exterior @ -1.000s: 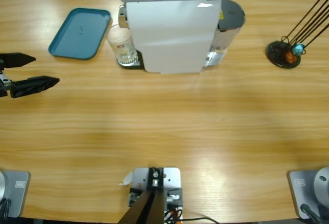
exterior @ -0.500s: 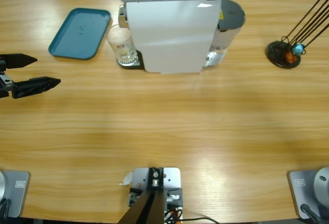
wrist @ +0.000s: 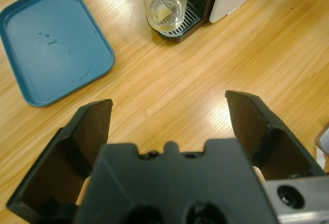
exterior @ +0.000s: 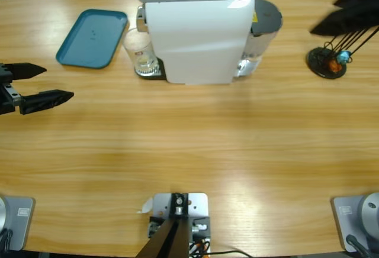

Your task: Pour coffee

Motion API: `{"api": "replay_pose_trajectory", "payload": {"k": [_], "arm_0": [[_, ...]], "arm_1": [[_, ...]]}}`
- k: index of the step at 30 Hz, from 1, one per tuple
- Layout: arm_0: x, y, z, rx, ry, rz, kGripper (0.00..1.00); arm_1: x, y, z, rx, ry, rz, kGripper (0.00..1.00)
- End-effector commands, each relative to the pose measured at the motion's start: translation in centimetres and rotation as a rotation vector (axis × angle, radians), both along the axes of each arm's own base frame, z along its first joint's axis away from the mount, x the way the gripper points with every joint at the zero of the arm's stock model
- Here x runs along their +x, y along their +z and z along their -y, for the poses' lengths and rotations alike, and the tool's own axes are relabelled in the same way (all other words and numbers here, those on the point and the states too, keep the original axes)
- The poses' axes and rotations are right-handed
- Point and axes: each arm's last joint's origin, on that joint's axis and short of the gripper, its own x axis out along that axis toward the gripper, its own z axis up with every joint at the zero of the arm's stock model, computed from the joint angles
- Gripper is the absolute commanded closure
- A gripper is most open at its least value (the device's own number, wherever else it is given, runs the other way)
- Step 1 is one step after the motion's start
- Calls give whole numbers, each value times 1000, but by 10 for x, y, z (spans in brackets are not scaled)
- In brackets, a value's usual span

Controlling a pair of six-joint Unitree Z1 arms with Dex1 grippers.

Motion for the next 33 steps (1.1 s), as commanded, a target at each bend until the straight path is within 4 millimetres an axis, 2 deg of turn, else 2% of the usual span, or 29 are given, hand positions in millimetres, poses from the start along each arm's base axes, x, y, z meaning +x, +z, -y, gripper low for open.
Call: {"api": "replay_pose_trajectory", "payload": {"k": [1, 3, 7, 12, 14, 16, 18, 19, 24, 27, 33], "arm_0": [[-2, -16, 1, 21, -5, -39, 32], [0, -18, 2, 18, -4, -38, 32], [0, -19, 2, 17, -4, -40, 32], [0, -21, 2, 8, 1, -39, 32], [0, -21, 2, 5, 3, -37, 32], [0, -20, 2, 2, 4, -34, 32], [0, -21, 2, 2, 6, -33, 32], [0, -20, 1, 2, 8, -32, 32], [-1, -21, 1, 1, 9, -34, 32], [1, -22, 3, 9, 9, -43, 36], [4, -24, 5, 19, 10, -56, 36]], "arm_1": [[-34, -17, 21, 44, -17, -29, 9], [-35, -22, 21, 45, -14, -35, 4], [-20, -14, 12, 33, -18, -5, 1], [31, -15, -25, 10, -3, -20, 8], [54, -18, -40, -10, -15, -22, 65], [76, -15, -52, -14, -26, -17, 436], [97, -10, -61, -31, -41, -27, 952], [106, -9, -66, -55, -41, -33, 1000], [126, -9, -73, -179, -68, 5, 1000], [136, -8, -79, -191, -64, 2, 1000], [155, -20, -99, -206, -43, -42, 1000]]}}
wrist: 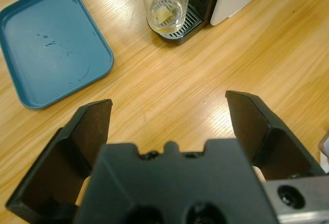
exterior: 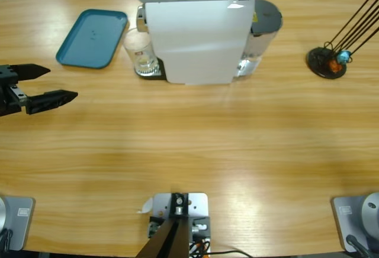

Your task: Pour coffee

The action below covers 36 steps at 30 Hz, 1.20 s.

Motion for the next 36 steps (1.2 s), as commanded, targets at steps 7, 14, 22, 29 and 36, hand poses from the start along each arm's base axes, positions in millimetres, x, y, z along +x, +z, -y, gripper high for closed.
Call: {"api": "replay_pose_trajectory", "payload": {"k": [7, 14, 22, 29, 36], "arm_0": [[4, -16, 5, 39, 6, -68, 32], [5, -16, 6, 42, 7, -70, 32], [5, -16, 6, 41, 7, -69, 13], [5, -16, 6, 41, 7, -69, 9], [5, -16, 6, 41, 4, -69, 9]], "arm_1": [[39, -37, -40, -84, 32, -117, 1000], [35, -32, -45, -86, 39, -126, 1000], [42, -36, -50, -89, 40, -131, 1000], [45, -39, -52, -91, 41, -137, 1000], [41, -40, -49, -100, 41, -143, 1000]]}}
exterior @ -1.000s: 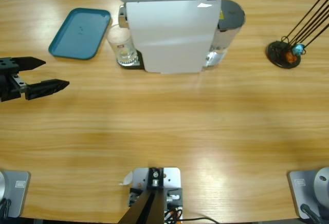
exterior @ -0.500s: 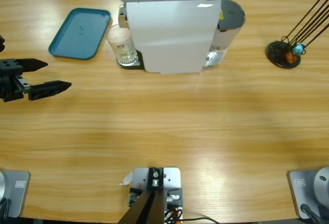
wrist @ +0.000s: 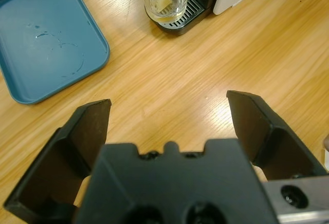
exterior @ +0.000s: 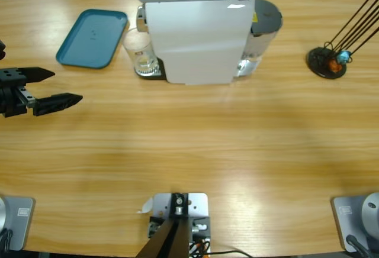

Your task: Pour coffee

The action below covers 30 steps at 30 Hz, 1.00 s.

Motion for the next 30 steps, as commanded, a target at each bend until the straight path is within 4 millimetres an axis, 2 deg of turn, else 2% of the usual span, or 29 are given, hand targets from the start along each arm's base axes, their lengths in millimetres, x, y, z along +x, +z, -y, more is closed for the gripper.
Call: {"api": "replay_pose_trajectory", "payload": {"k": [1, 16, 30], "arm_0": [[0, -10, 2, 17, 4, -39, 9], [0, -10, 3, 18, 3, -39, 9], [0, -10, 3, 18, 0, -39, 9]], "arm_1": [[4, -23, -9, -43, 9, -64, 1000], [-7, -34, -1, -63, 9, -94, 1000], [-4, -41, -3, -58, 5, -97, 1000]]}}
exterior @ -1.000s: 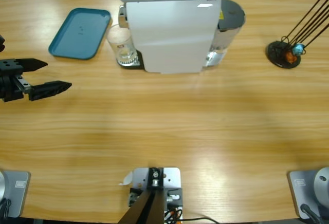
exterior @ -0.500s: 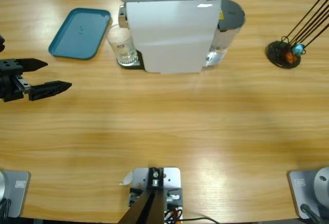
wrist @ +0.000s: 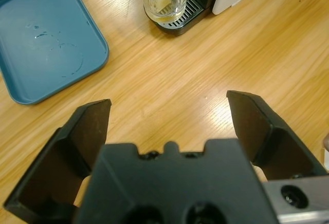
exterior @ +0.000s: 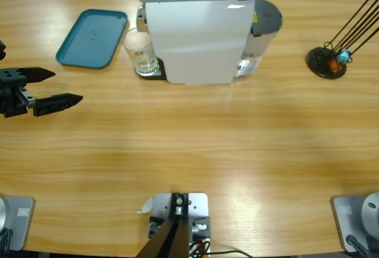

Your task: Pour coffee

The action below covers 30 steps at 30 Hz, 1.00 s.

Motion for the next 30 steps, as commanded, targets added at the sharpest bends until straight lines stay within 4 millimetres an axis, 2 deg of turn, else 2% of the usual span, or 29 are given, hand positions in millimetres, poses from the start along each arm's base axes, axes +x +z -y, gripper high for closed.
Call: {"api": "replay_pose_trajectory", "payload": {"k": [1, 6, 13, 17, 19, 22, 24, 26, 30], "arm_0": [[0, -10, 2, 19, 4, -40, 9], [0, -11, 2, 20, 4, -40, 9], [0, -10, 2, 20, 4, -40, 9], [0, -11, 3, 21, 4, -42, 9], [1, -11, 3, 21, 4, -42, 5], [1, -11, 3, 22, 4, -43, 0], [1, -11, 3, 23, 4, -45, 0], [1, -11, 4, 23, 3, -46, 0], [1, -11, 4, 23, 2, -47, 0]], "arm_1": [[6, -30, -11, -43, 5, -76, 1000], [12, -23, -15, -34, 10, -59, 1000], [12, -33, -15, -48, 14, -89, 1000], [9, -31, -13, -49, 13, -86, 1000], [3, -19, -8, -40, 5, -52, 1000], [-22, 21, 12, 25, 4, 34, 1000], [-41, 44, 25, 74, 8, 78, 243], [-53, 53, 33, 94, 14, 84, 139], [-63, 50, 39, 92, 29, 36, 124]]}}
